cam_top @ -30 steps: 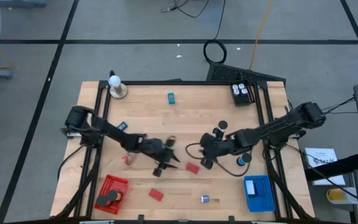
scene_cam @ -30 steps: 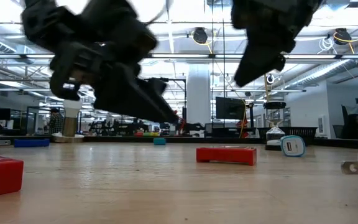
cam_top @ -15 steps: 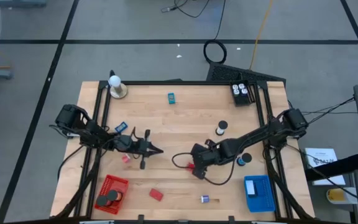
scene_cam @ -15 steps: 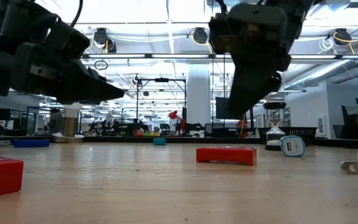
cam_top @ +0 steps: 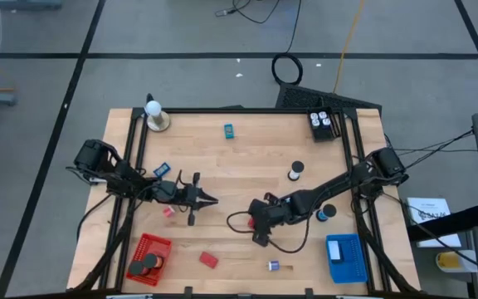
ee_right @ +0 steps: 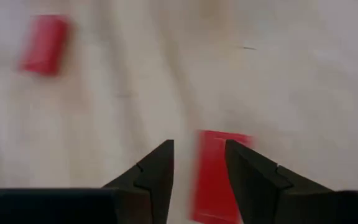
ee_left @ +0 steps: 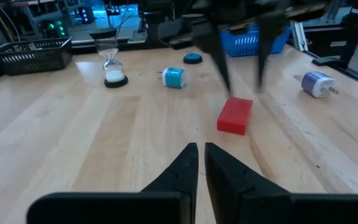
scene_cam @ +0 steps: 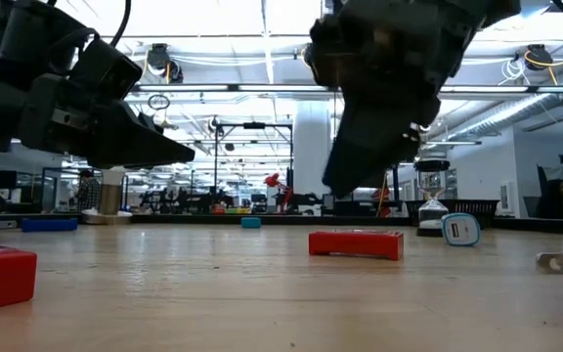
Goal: Pick & Place Office items
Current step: Put the red digital clock into the blue bin
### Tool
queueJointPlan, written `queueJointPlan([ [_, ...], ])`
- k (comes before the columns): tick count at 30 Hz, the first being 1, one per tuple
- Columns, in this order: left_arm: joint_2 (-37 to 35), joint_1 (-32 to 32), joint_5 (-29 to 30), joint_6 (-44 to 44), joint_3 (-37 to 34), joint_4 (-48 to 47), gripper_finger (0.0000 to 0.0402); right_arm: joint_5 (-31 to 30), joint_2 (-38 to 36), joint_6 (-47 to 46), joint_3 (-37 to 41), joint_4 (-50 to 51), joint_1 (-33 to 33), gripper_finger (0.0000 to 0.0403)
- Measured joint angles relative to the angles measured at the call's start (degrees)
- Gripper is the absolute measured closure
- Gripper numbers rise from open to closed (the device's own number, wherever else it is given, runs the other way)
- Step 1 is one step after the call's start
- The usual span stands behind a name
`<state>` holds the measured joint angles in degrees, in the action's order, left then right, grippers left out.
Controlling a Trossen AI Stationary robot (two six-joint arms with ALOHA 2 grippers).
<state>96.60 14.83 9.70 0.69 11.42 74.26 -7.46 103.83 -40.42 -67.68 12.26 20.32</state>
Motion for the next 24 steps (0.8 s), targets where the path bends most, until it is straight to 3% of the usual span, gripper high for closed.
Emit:
queueJointPlan([
  [3, 0.0, 0.0, 0.71, -0.31, 0.0, 0.04, 0.0364, 6.01, -0.18, 1.41, -0.99, 1.31, -0.67, 0.0289],
  [10, 0.0, -0.22, 1.1, -0.8, 0.02, 0.4, 0.0364, 1.29, -1.24, 0.61, -6.7, 14.46, -0.72, 0.0395],
  [15, 0.0, -0.22, 1.39, -0.9, 0.02, 0.17, 0.0364, 0.69, -1.22, -0.87, -10.38, 18.19, -0.05, 0.0382],
  [20, 0.0, -0.22, 1.41, -1.03, 0.02, -0.15, 0.0364, -6.64, -1.18, -1.08, -15.98, 27.18, 2.4, 0.0383],
  [24, 0.0, -0.22, 1.41, -1.05, 0.02, -0.39, 0.0364, -10.34, -0.79, -2.38, -16.42, 28.27, 3.19, 0.0384],
])
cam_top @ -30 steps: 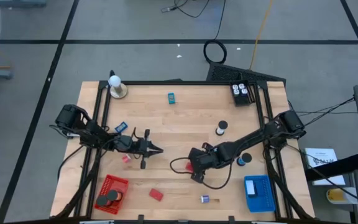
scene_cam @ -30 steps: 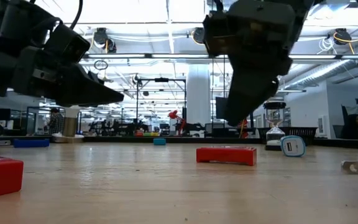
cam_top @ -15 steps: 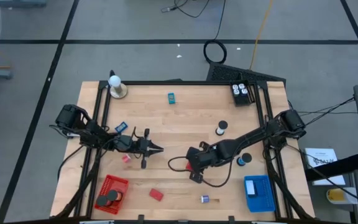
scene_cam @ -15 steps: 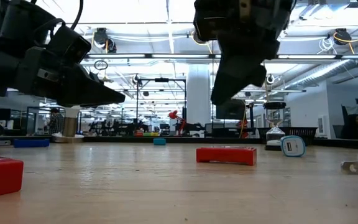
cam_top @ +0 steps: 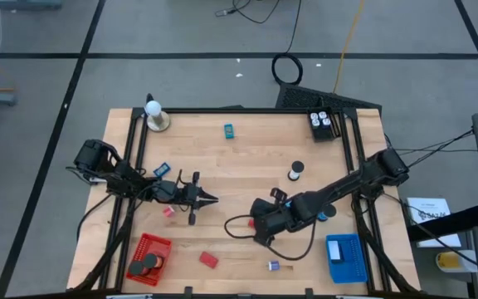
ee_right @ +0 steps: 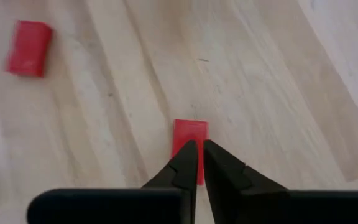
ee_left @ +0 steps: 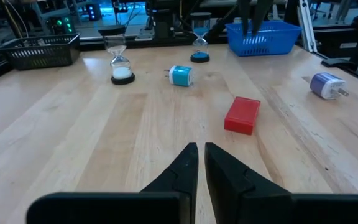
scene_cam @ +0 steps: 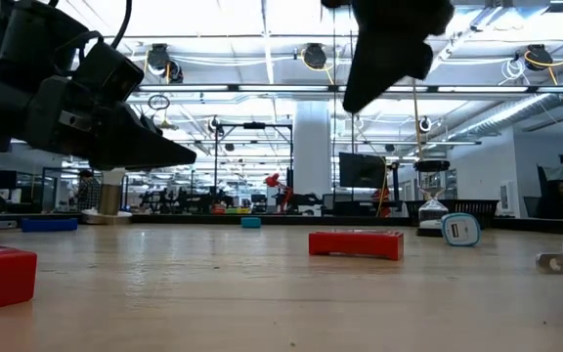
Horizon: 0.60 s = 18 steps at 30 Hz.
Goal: Pick & Place Office items
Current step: Put the red digital clock into the blue bin
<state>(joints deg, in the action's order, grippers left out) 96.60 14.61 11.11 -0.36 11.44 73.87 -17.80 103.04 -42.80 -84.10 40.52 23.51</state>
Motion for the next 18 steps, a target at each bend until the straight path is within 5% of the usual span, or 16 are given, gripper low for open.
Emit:
queueJointPlan([
  [5, 0.0, 0.0, 0.0, -0.2, 0.0, -0.01, 0.0364, 1.13, 1.59, -2.42, 0.11, 0.51, -0.15, 0.0349],
  [18, 0.0, 0.04, -0.02, -0.26, 0.0, -0.46, 0.0364, 0.18, 6.6, -5.13, 0.14, 0.07, -0.8, 0.015],
])
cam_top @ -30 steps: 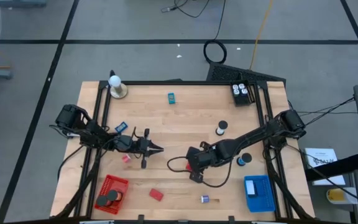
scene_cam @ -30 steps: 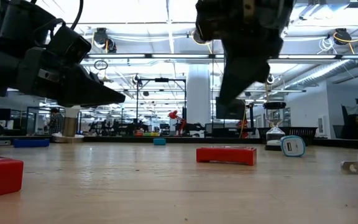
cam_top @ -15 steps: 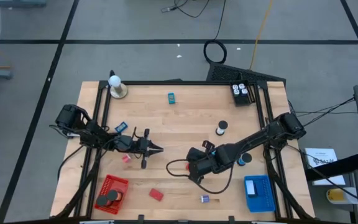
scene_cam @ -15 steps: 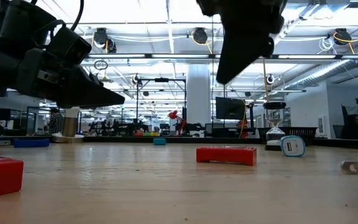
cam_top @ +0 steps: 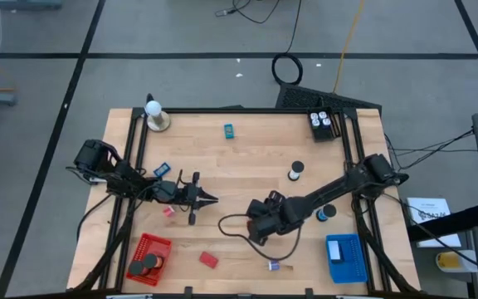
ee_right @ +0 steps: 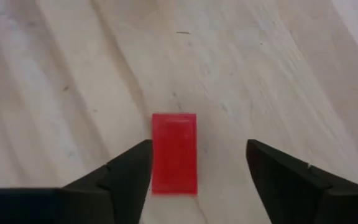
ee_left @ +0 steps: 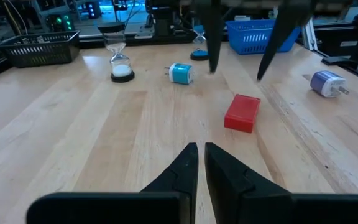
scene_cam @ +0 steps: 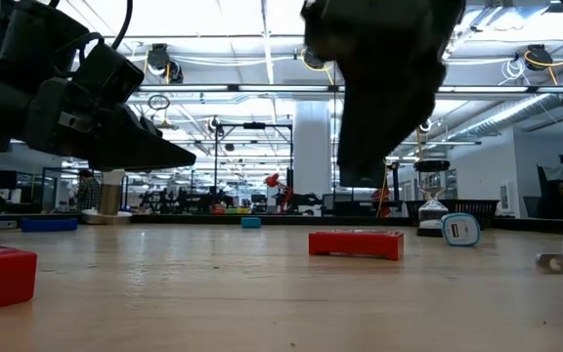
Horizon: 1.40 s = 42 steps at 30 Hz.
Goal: Pick & Place Office items
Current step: Put the red digital clock into the blue bin
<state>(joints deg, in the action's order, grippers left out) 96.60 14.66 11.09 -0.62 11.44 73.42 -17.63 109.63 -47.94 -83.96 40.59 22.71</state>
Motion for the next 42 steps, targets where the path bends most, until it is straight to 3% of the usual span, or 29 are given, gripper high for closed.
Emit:
queueJointPlan([
  [7, 0.0, 0.0, 0.0, -0.36, 0.0, -0.01, 0.0364, 5.84, 4.97, 0.5, 0.01, -3.36, -1.78, 0.0136],
  [14, 0.0, 0.0, 0.0, -0.37, 0.0, 0.01, 0.0364, 7.77, 6.72, 1.04, 0.0, -4.15, -1.72, 0.014],
  [26, 0.02, 0.0, 0.0, -0.61, 0.02, -0.34, 0.0364, 10.09, 7.4, 2.69, -0.06, -4.01, -2.02, 0.0251],
  [28, 0.02, 0.0, 0.0, -0.63, 0.02, -0.36, 0.0364, 10.71, 6.0, 1.57, 0.08, -2.7, -1.87, 0.0255],
  [35, 0.02, 0.0, -0.02, -0.66, 0.02, -0.38, 0.0364, 10.91, -3.12, -10.84, 0.01, 6.21, 2.5, 0.0245],
  [42, 0.02, 0.0, -0.02, -0.69, 0.02, -0.42, 0.0364, 11.95, -10.46, -33.0, -0.03, 16.41, 13.13, 0.0252],
])
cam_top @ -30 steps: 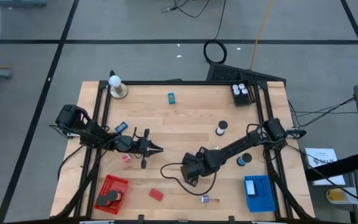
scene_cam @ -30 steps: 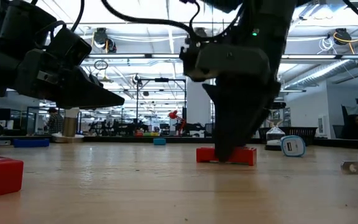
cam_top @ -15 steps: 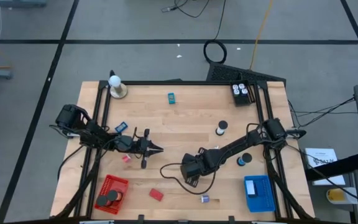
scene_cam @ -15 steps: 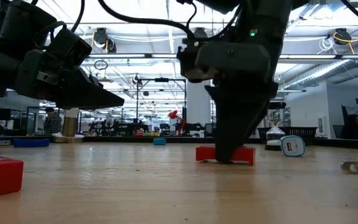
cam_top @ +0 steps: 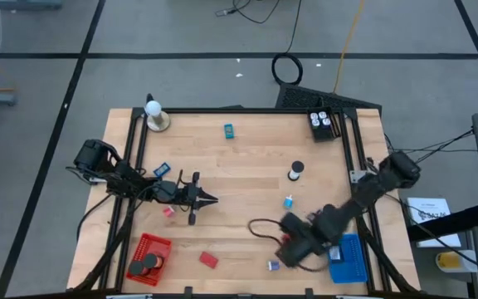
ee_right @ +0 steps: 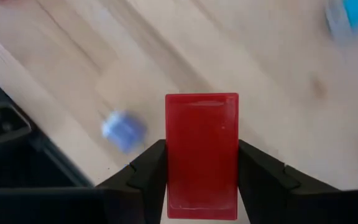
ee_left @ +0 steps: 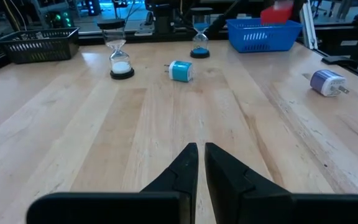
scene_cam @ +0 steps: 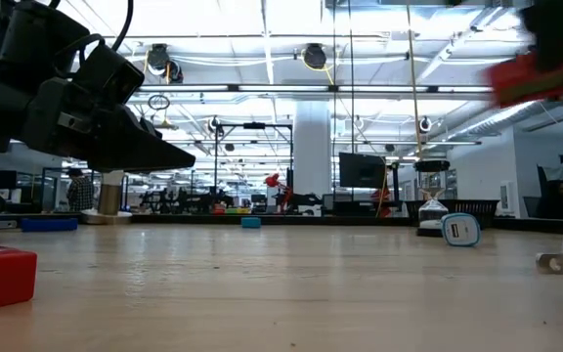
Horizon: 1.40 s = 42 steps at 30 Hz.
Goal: Pick & Place Office items
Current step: Put the red digital clock into the blue bin
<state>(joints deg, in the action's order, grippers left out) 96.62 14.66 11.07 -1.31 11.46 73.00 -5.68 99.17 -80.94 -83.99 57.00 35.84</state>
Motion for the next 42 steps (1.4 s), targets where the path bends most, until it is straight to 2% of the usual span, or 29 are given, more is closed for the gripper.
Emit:
queueJointPlan([
  [3, 0.0, 0.0, 0.0, -0.11, 0.0, 0.0, 0.0364, 0.37, -1.07, -10.96, 0.0, 4.71, 5.6, 0.025],
  [8, 0.0, 0.02, 0.01, -0.1, 0.0, -0.03, 0.0364, 5.18, -0.85, -27.93, 0.51, 14.33, 13.37, 0.0242],
  [12, 0.0, 0.0, 0.02, -0.1, 0.0, -0.03, 0.0364, 9.19, -1.42, -38.3, 3.37, 18.98, 16.41, 0.0248],
  [16, 0.0, 0.02, 0.02, -0.1, 0.0, -0.03, 0.0364, 13.3, -2.56, -43.92, 8.3, 17.37, 17.59, 0.0246],
  [21, 0.0, 0.01, 0.02, -0.09, 0.0, -0.03, 0.0364, 21.12, -3.53, -46.97, 15.55, 12.55, 17.91, 0.0243],
  [32, 0.0, 0.01, 0.02, -0.08, 0.0, -0.1, 0.0364, 22.43, -5.2, -47.16, 24.48, 1.29, 18.01, 0.0233],
  [37, 0.0, 0.01, 0.02, -0.08, 0.0, -0.13, 0.0364, 22.53, -5.2, -45.45, 24.63, 1.04, 18.01, 0.022],
  [42, 0.0, 0.01, 0.02, -0.05, 0.0, -0.12, 0.0364, 25.54, -5.22, -43.76, 24.63, 2.24, 17.72, 0.0195],
])
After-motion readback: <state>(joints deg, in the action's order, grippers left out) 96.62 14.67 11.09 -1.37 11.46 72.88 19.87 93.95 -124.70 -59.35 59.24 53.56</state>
